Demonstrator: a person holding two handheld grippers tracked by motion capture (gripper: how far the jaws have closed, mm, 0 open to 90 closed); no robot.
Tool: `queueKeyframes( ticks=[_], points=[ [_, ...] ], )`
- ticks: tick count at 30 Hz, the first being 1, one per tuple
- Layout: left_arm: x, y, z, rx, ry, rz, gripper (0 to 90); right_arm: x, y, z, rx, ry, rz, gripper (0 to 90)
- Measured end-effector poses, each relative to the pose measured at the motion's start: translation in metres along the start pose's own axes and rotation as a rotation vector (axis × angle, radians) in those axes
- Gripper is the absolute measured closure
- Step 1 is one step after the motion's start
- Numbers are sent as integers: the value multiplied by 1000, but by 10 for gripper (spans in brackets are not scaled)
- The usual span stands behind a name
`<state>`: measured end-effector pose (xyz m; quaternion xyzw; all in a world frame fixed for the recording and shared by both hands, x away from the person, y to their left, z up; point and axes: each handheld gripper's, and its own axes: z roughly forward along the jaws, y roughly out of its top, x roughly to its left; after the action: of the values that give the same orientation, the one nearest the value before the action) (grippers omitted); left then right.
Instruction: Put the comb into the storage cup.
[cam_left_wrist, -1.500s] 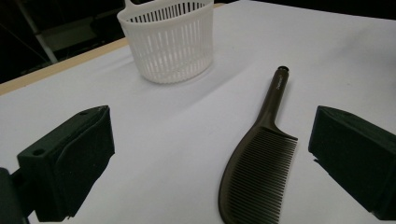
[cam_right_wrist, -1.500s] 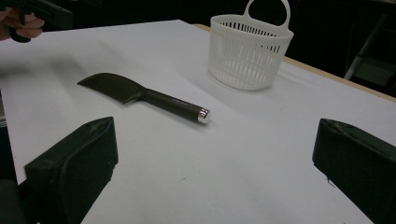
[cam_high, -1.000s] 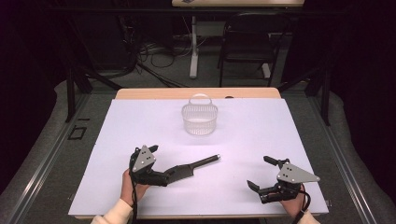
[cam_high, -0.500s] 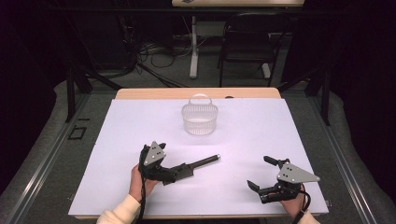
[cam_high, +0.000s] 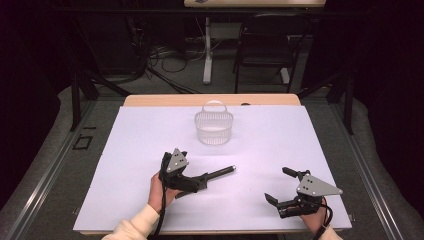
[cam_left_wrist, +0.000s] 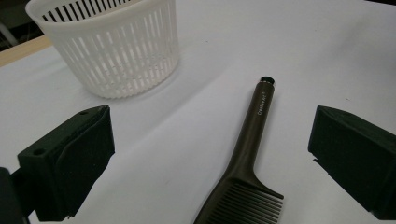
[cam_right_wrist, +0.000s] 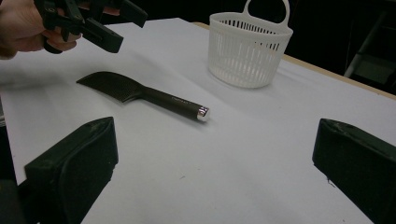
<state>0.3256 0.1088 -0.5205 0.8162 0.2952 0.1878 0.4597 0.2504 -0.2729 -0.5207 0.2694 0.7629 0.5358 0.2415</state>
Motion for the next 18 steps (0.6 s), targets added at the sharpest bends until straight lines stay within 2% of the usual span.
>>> queueKeyframes(
  ticks=[3,7,9,18],
  points=[
    [-1,2,3,6,-6,3,50,0,0,0,0,-1,0,0],
    [-5,5,10,12,-35,8,143,0,0,0,0,0,1,0],
    [-6,6,12,16,-38,14,156,0,0,0,1,-1,0,0],
    [-14,10,26,39,-94,34,454,0,0,0,0,-1,1,0]
  ],
)
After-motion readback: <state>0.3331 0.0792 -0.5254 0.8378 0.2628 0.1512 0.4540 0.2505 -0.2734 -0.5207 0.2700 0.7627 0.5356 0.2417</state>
